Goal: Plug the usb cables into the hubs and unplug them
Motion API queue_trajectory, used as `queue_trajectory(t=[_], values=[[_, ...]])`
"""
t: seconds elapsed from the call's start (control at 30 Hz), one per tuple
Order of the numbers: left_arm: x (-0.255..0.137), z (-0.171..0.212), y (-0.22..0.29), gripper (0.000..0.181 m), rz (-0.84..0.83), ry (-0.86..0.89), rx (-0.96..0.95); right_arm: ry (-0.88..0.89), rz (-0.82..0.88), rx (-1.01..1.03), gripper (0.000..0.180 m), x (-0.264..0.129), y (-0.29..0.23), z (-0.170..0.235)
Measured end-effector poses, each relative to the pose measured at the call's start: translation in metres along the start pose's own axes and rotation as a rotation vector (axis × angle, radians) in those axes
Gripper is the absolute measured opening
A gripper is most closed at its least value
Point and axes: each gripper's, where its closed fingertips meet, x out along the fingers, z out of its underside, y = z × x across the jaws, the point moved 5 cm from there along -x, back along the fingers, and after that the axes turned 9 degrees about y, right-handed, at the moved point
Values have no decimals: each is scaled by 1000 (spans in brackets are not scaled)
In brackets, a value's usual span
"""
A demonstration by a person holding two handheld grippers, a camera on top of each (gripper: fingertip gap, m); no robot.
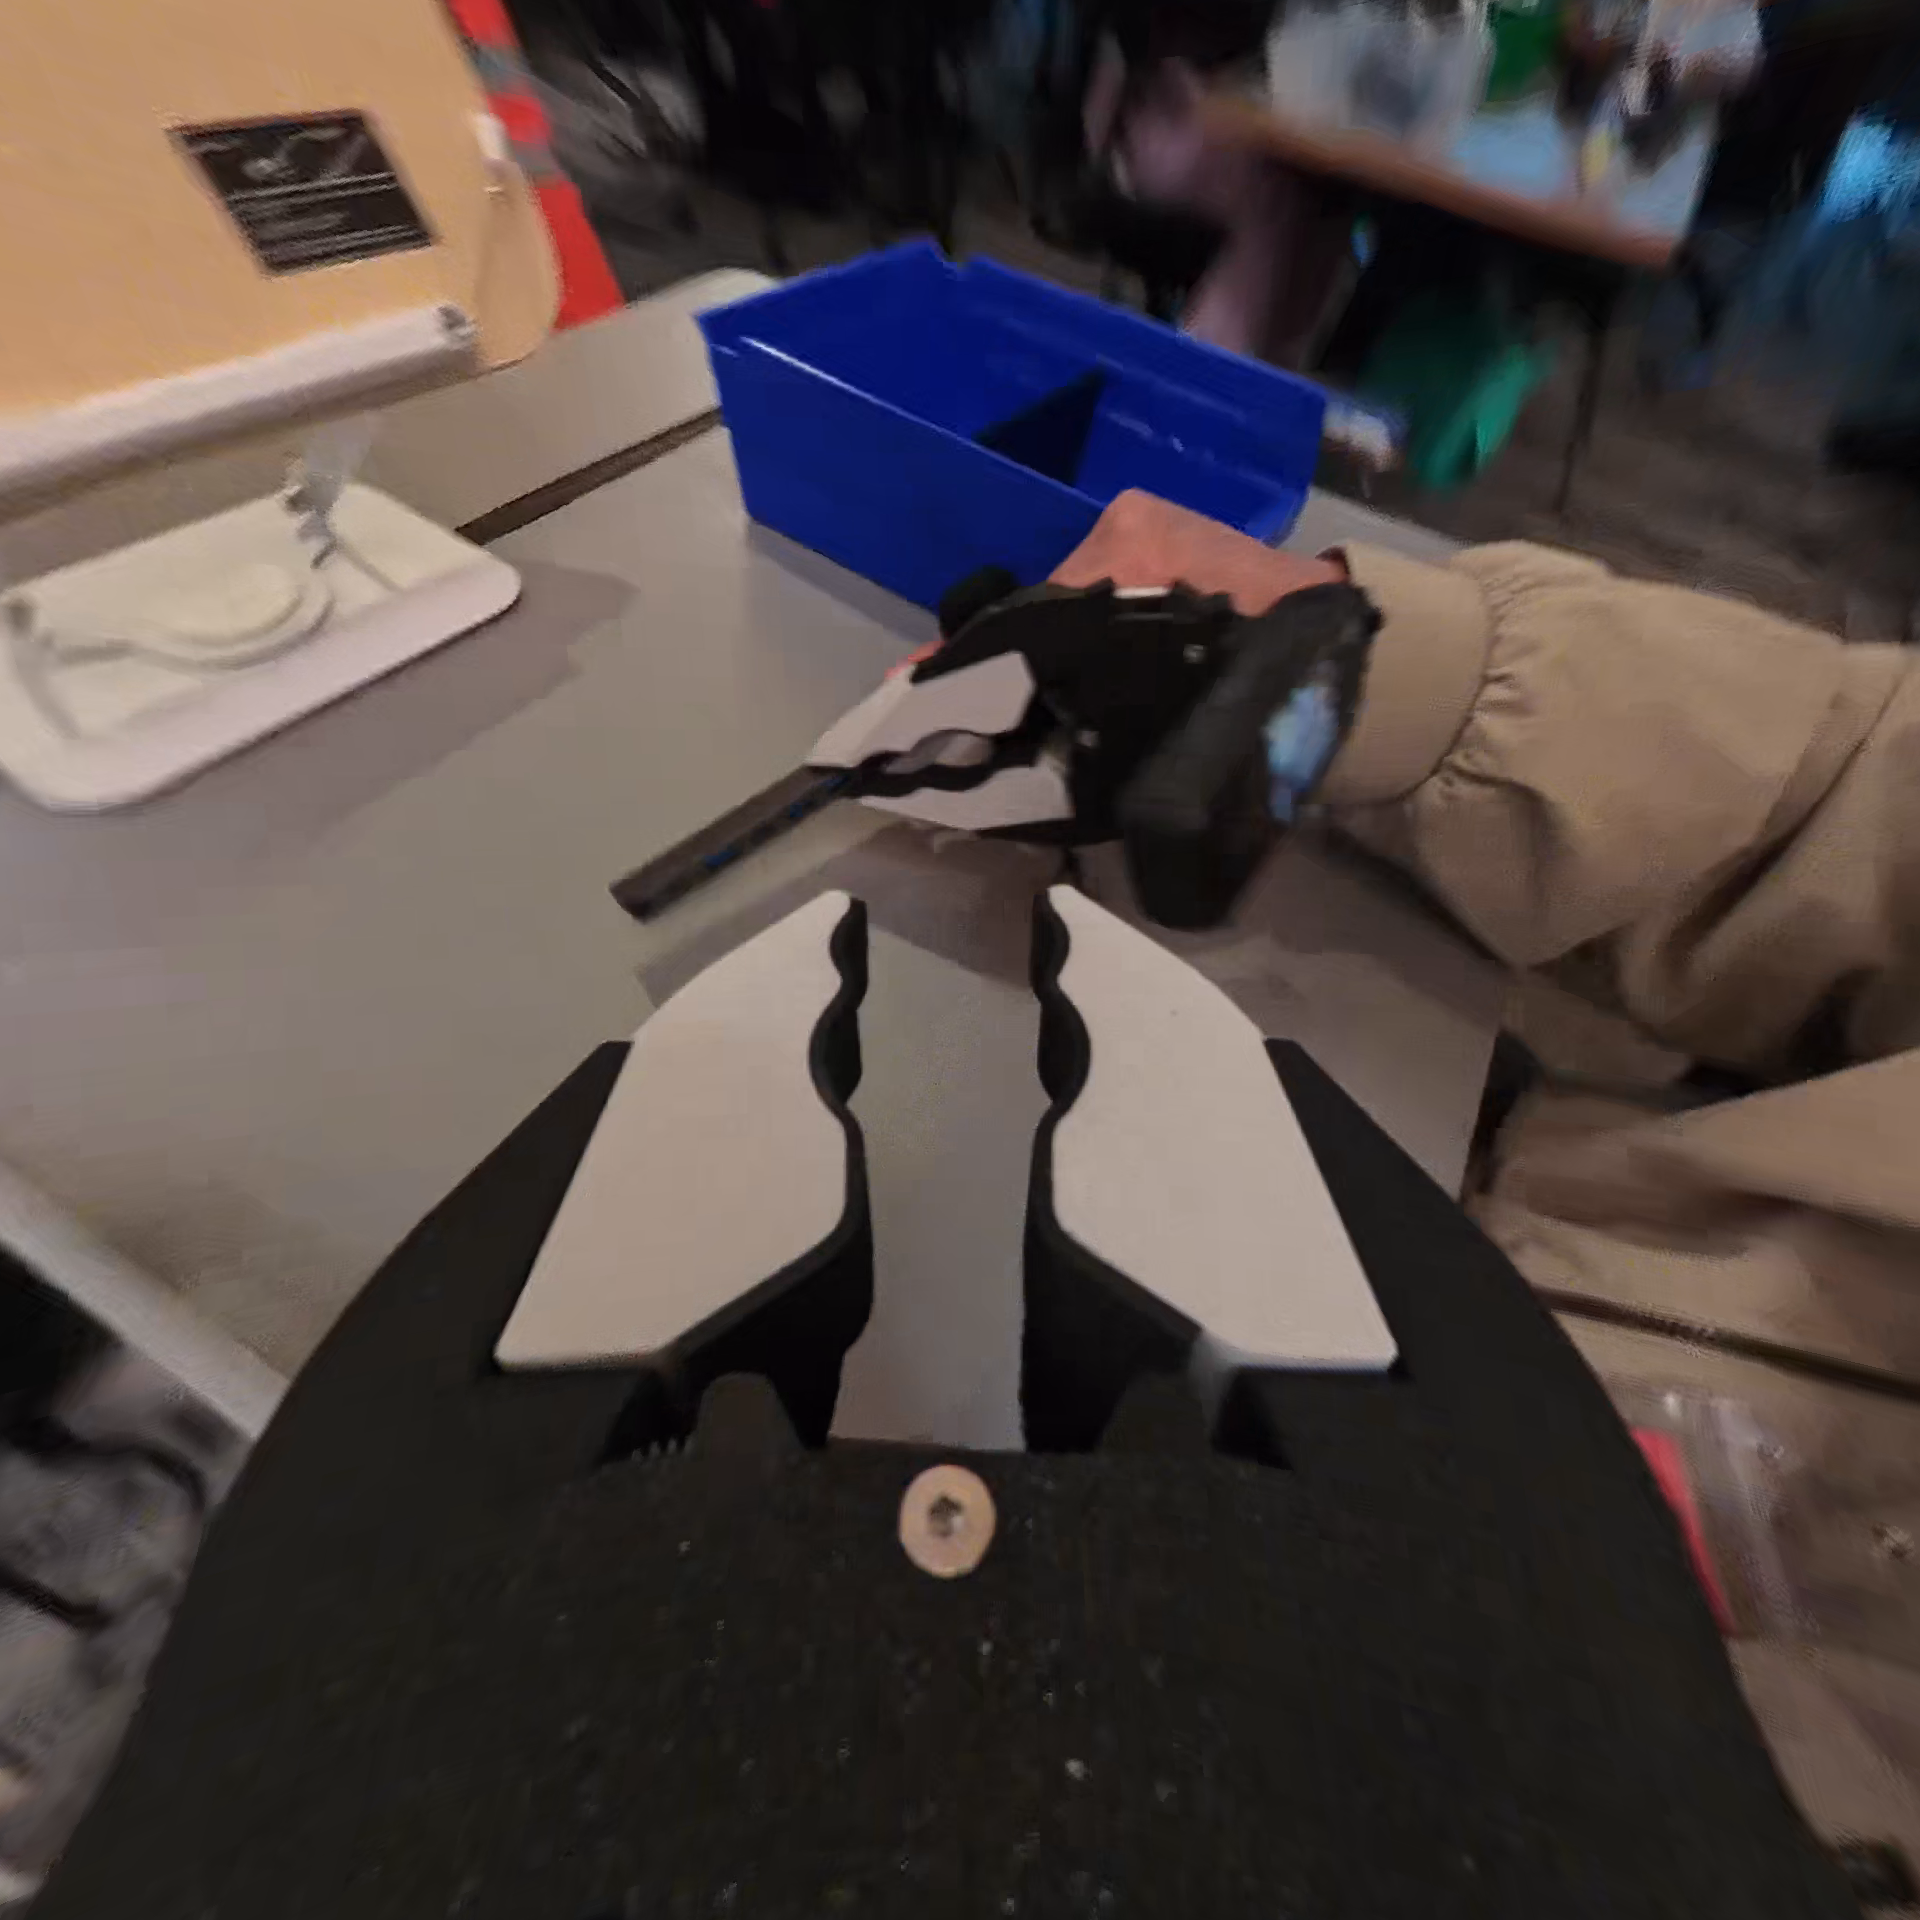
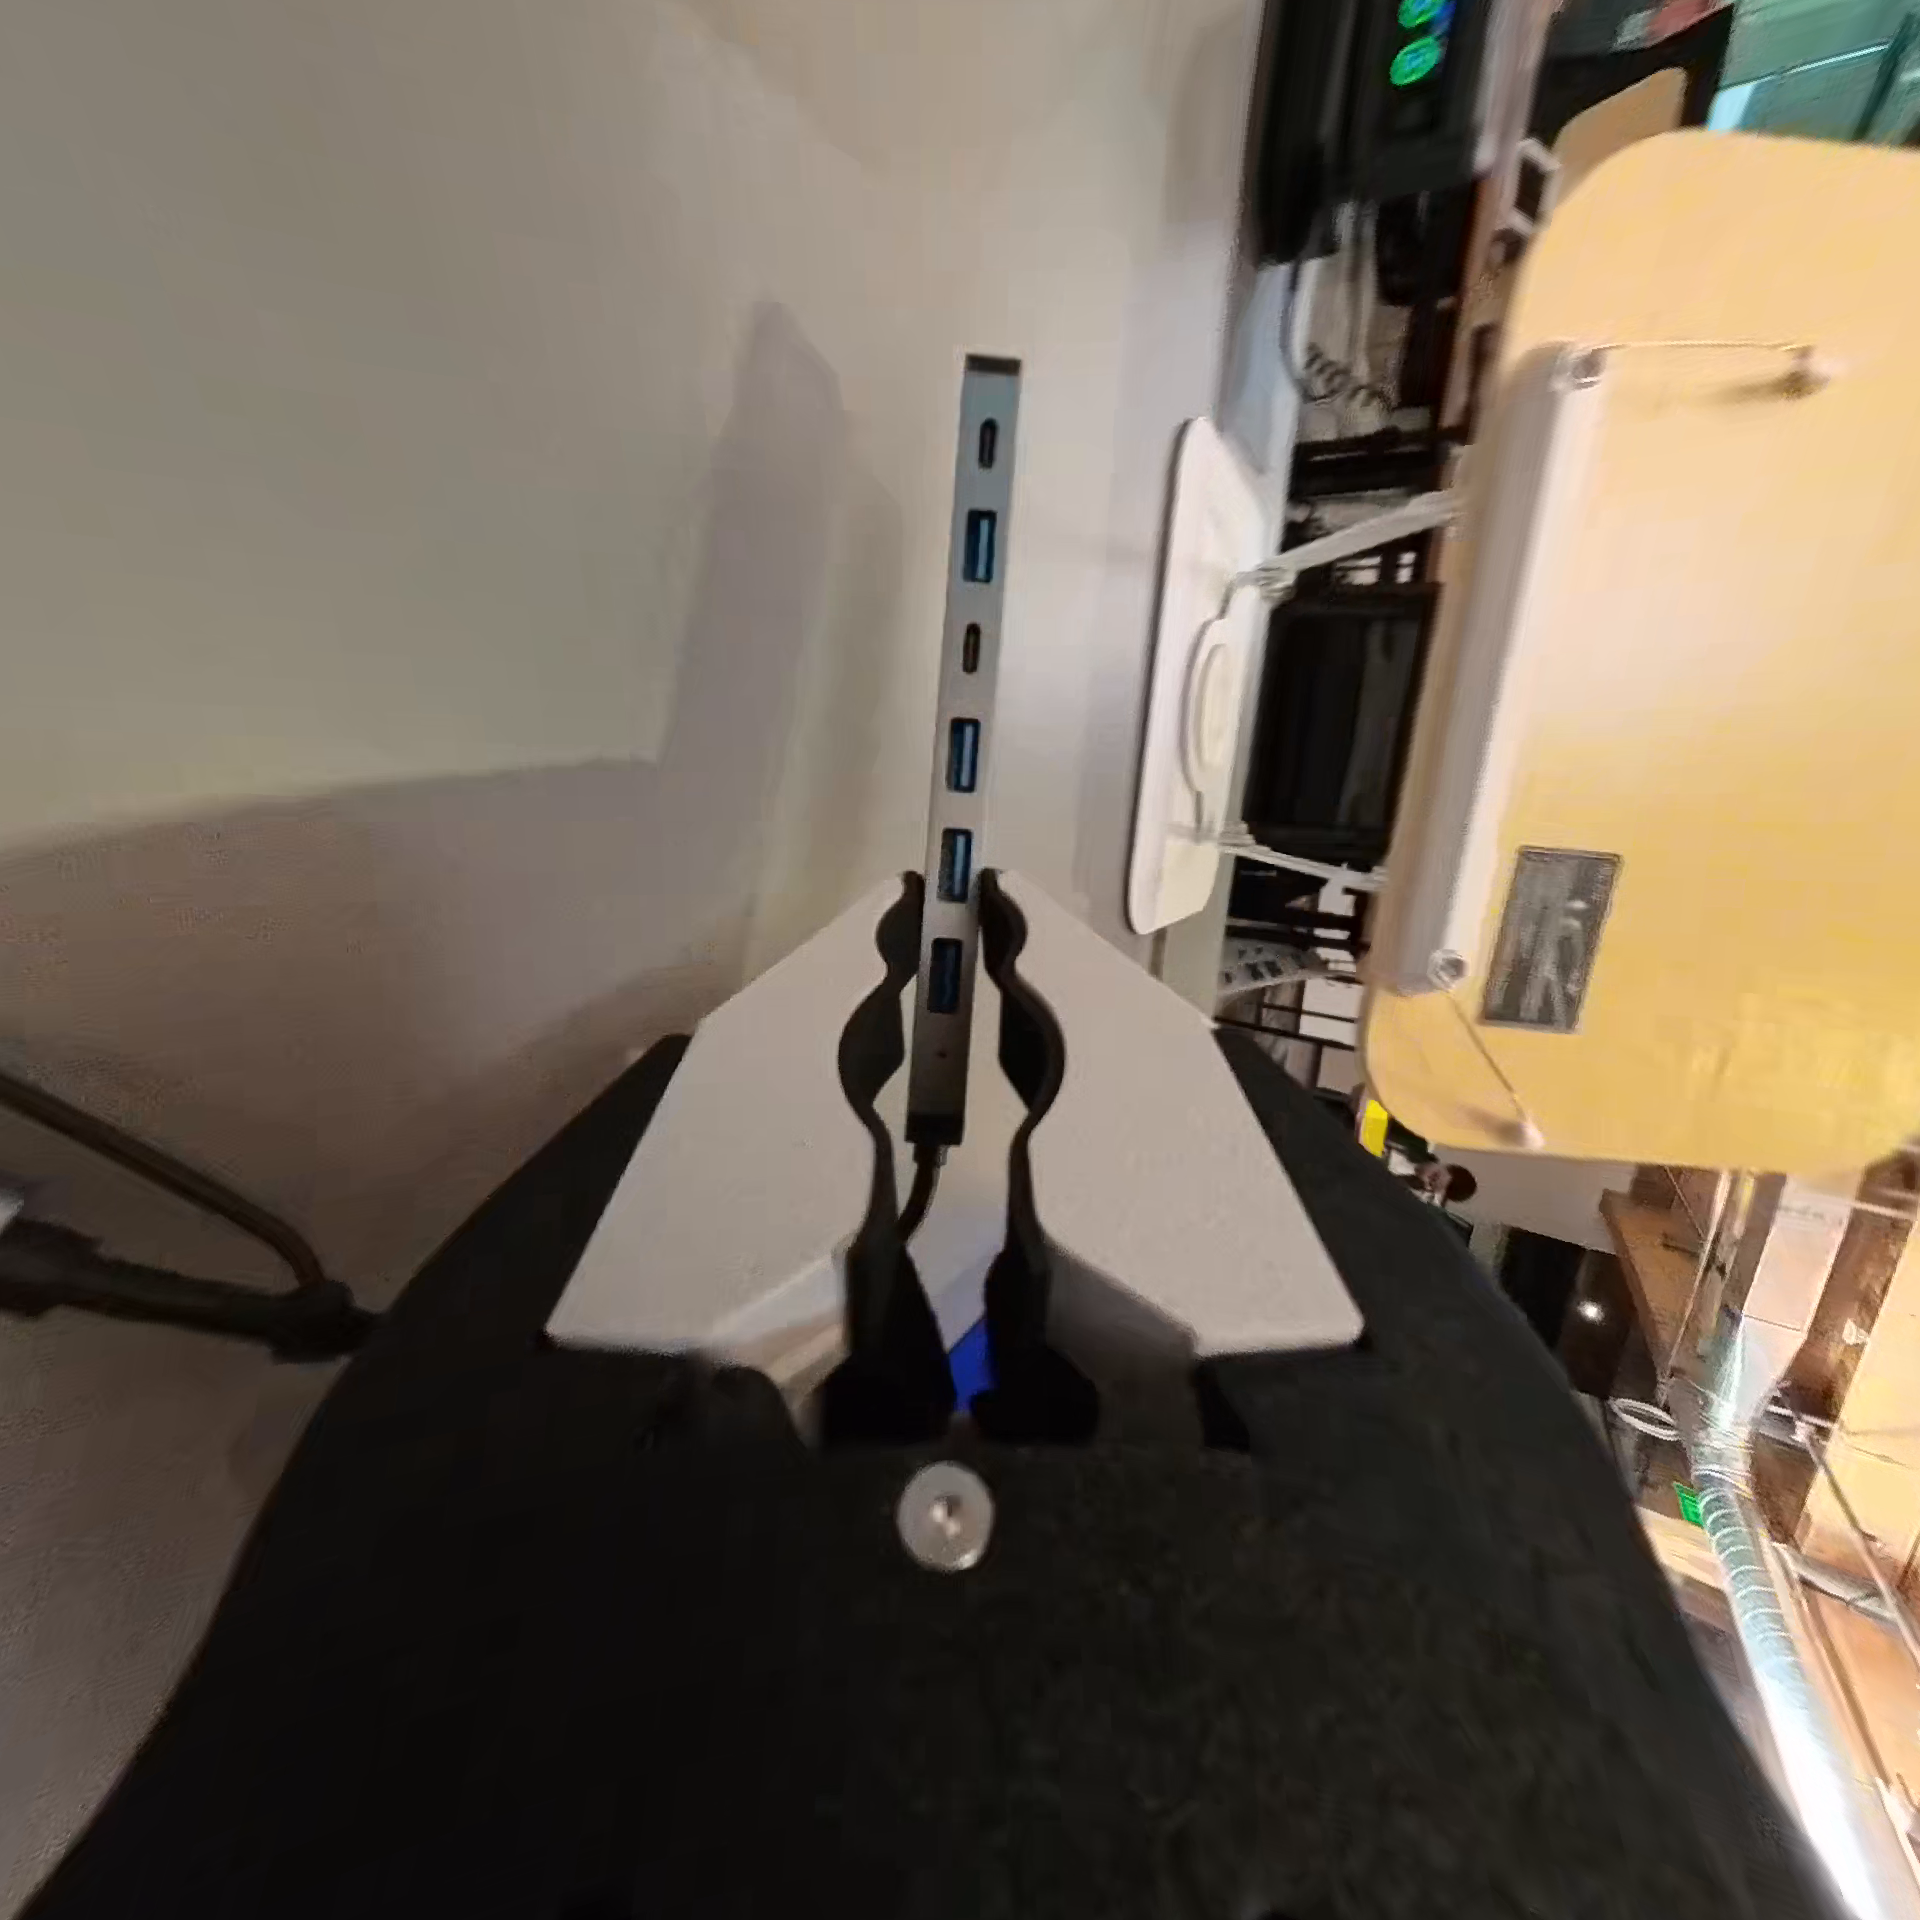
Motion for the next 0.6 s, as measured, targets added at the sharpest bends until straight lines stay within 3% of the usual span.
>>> queue_trajectory(t=[0.17, 0.3, 0.37, 0.47, 0.53, 0.6], values=[[-39, 102, 46, 55, -198, -70, -27, -70, -84, 94, 10, 25, -5, 10], [-56, 118, 59, 48, -232, -28, 19, -61, -133, 263, 15, 31, -8, 17], [-61, 111, 58, 51, -267, 2, 58, -48, -180, 476, 36, 21, -3, 22], [-69, 111, 56, 51, -278, 57, 21, 108, -242, 891, 69, -29, 20, 8], [-75, 113, 54, 50, -291, 63, -4, 247, -48, 1125, 68, -76, 39, 10], [-76, 114, 52, 49, -299, 66, -24, 247, 288, 1268, 61, -121, 42, 45]])
